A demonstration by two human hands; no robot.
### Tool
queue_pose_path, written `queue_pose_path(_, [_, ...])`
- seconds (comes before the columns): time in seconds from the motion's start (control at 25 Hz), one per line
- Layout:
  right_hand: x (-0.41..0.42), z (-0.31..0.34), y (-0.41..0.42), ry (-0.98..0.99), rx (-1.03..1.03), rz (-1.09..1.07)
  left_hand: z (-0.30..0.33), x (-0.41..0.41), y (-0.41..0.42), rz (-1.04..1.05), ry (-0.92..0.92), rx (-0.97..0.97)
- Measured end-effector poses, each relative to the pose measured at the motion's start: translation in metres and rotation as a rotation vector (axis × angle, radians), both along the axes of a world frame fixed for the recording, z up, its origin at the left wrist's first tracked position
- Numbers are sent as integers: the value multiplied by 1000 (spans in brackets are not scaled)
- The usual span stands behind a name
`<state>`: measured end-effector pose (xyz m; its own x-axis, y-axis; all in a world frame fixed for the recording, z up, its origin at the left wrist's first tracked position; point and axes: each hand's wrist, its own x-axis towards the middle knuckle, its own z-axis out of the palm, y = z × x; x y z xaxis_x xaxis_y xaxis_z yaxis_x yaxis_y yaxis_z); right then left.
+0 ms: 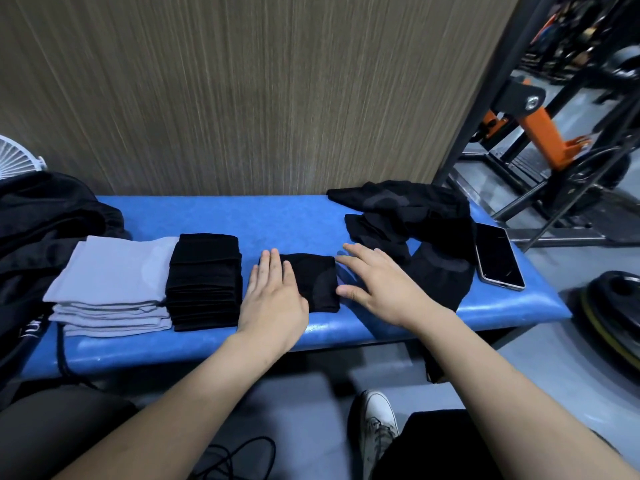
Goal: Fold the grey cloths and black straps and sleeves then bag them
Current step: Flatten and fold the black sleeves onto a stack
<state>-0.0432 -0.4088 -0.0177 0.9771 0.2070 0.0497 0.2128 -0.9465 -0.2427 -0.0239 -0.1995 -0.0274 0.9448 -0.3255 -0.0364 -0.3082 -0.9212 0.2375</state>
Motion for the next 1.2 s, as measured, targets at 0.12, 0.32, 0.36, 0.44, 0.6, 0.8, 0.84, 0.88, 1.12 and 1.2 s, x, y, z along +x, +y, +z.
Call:
queue_pose_path(0.12, [-10,8,-19,-67,-25,-65,6,1,-5,-1,-48,-71])
queue_pose_path(0.32, [-24,1,-34,-10,-155,-186,8,3,-17,-71,-115,-245])
queue_pose_path(0.36, [-26,-1,-35,-1,-129,-209,8,2,-20,-90,-116,-261])
queue_pose_path(0.44, [-27,-4,-38,-14,-54,-244,8,1,-27,-123,-113,-301])
queue_pose_path(0.6, [-26,-4,-37,-117,-53,-252,9,3,-36,-176,-101,-429])
queue_pose_path(0.8, [-29,14,-36,-347,208,-313,11,10,-38,-195,-41,-631])
queue_pose_path(0.84, [-30,21,-36,-382,305,-321,11,11,-38,-196,-17,-661])
queue_pose_path(0.88, [-31,29,-35,-410,430,-322,12,12,-39,-200,2,-682])
queue_pose_path(1.12, [-33,68,-18,-490,927,-185,8,18,-51,-213,120,-856])
queue_pose_path(1.2, [-33,72,-15,-496,985,-172,4,20,-53,-177,115,-897])
